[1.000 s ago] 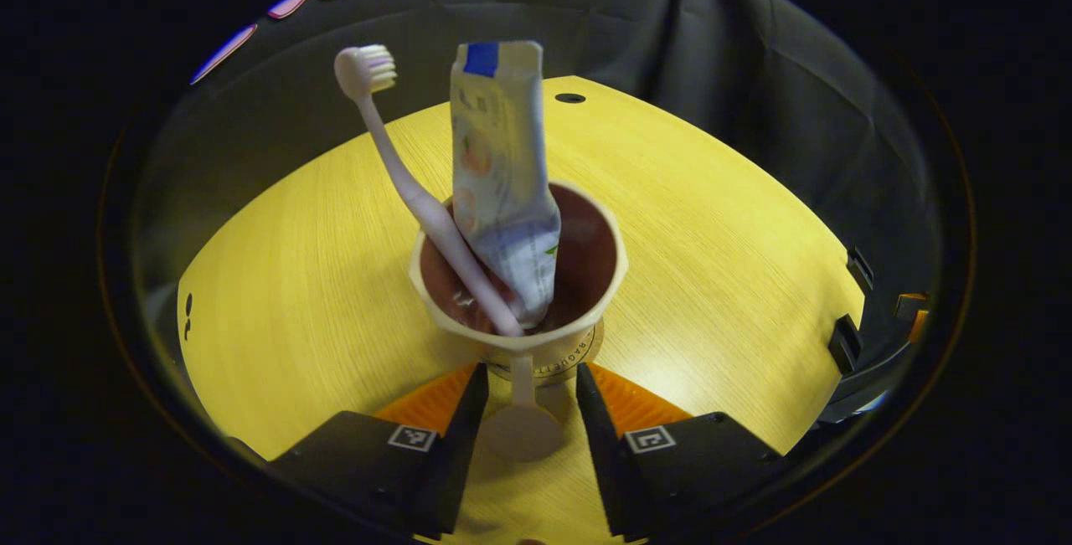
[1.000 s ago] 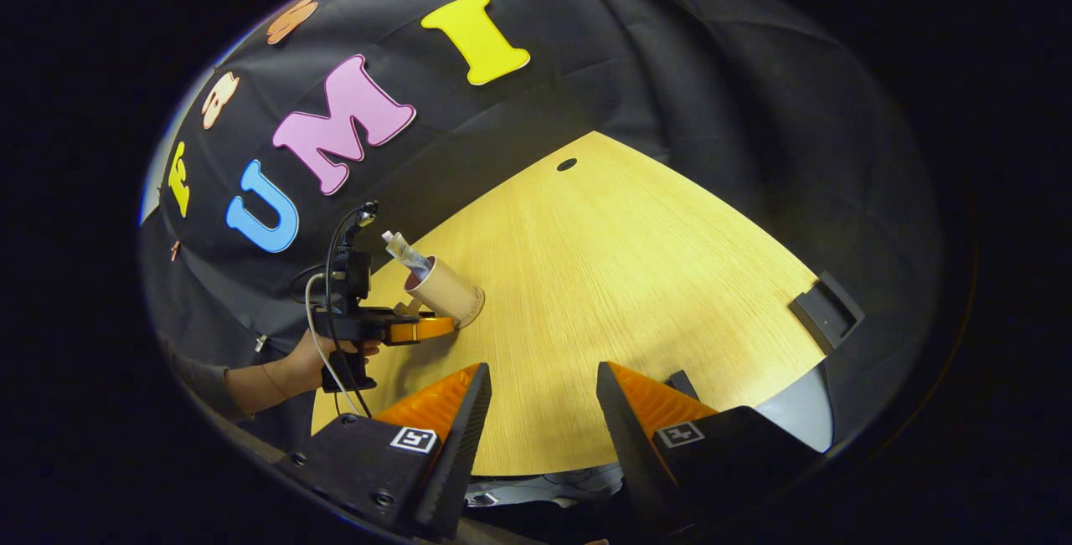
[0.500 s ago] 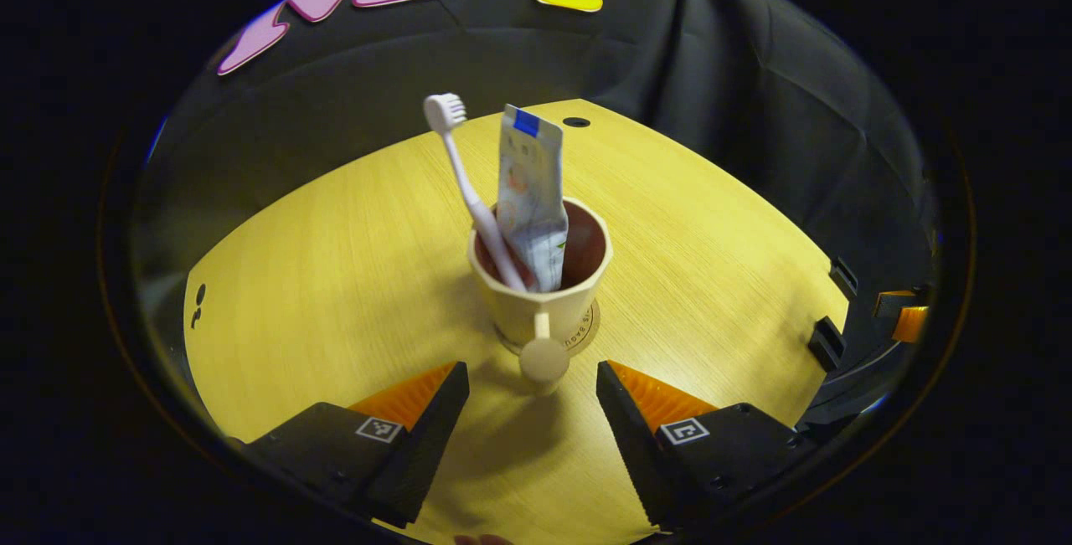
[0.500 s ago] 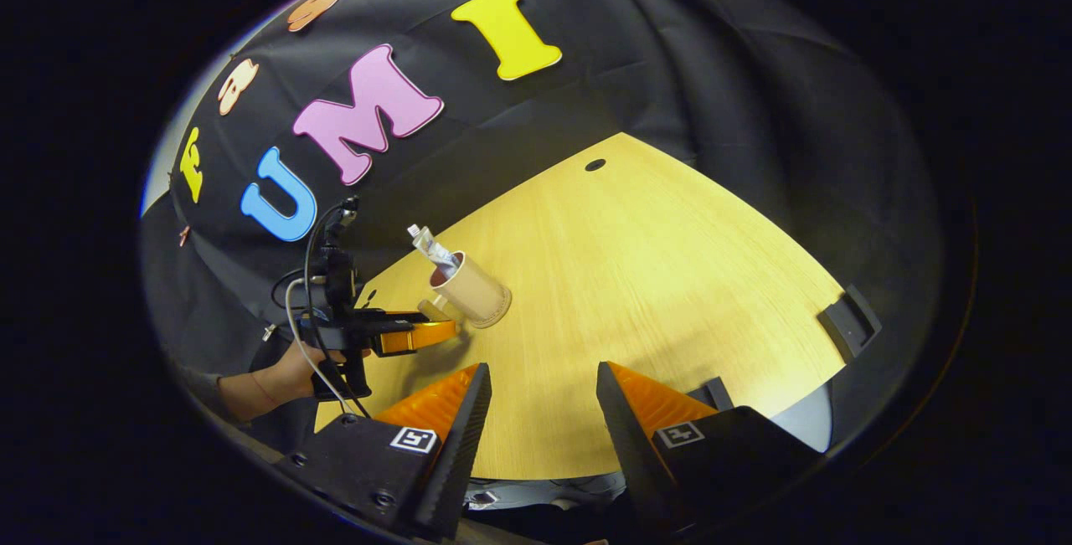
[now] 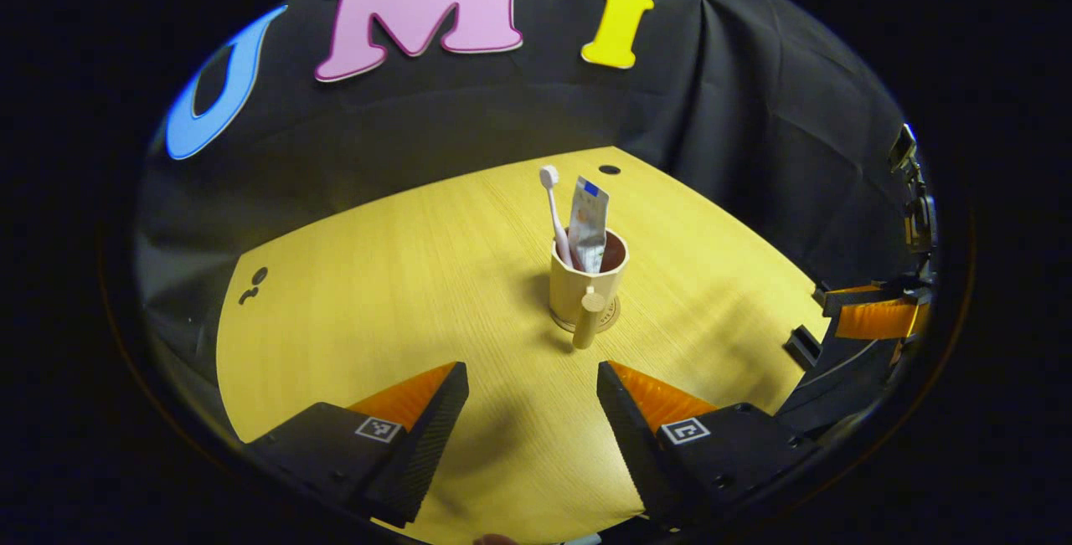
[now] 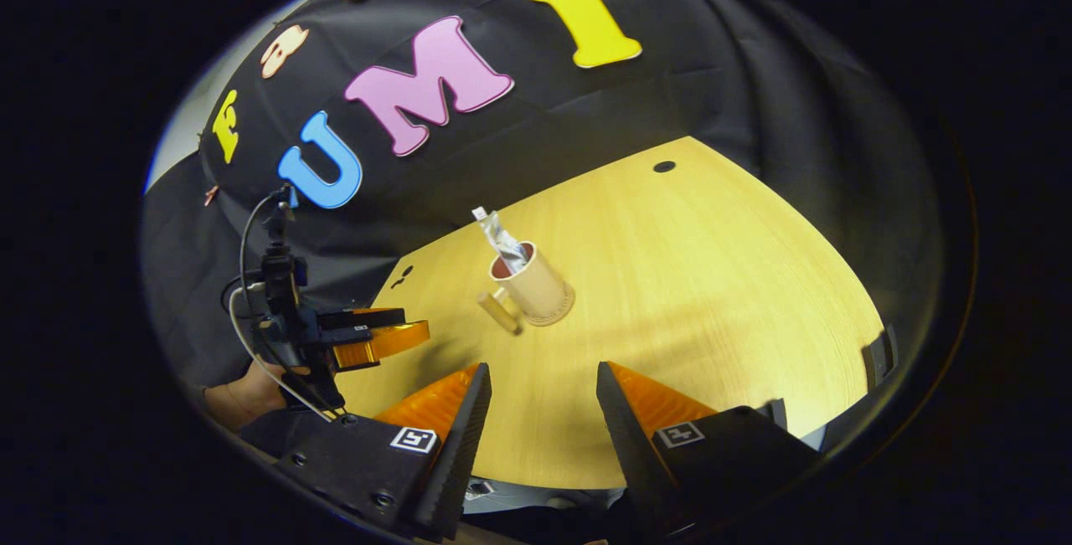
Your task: Put the toothbrush and toothpaste on the desktop into the cup, then pick up the cup and place it on the coaster on the desktop.
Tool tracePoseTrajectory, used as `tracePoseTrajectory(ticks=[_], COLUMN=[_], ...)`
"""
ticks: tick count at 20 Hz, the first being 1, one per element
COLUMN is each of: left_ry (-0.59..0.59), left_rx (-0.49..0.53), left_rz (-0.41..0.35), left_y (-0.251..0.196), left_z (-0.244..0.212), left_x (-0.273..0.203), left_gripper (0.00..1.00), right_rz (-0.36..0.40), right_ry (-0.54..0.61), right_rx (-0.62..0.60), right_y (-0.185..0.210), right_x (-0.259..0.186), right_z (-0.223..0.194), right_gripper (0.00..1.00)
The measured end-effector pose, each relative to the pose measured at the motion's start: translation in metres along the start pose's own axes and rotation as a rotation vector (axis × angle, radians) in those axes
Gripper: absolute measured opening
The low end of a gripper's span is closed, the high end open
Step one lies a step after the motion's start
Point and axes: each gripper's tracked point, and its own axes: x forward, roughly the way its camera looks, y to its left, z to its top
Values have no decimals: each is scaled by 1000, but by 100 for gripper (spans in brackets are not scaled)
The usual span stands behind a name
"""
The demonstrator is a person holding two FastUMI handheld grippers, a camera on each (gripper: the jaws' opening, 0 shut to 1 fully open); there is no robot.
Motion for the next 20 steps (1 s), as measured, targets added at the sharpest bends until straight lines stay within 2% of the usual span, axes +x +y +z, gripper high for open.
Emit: tracePoseTrajectory(ticks=[10,11,12,13,14,20], left_ry=[-134,-142,-151,-164,-176,-216], left_rx=[-170,-182,-190,-197,-205,-226], left_rz=[57,54,57,62,64,68], left_y=[33,35,38,39,40,36], left_z=[-19,-21,-22,-25,-26,-26], left_x=[-98,-107,-115,-122,-129,-152], left_gripper=[96,92,96,92,96,96], right_rz=[111,115,119,119,118,134], right_ry=[-9,-13,-16,-18,-20,-27], right_rx=[-130,-140,-151,-161,-171,-202], right_y=[98,106,113,118,122,141], right_x=[11,10,9,8,7,4], right_z=[14,14,14,13,13,7], right_gripper=[79,79,79,79,79,79])
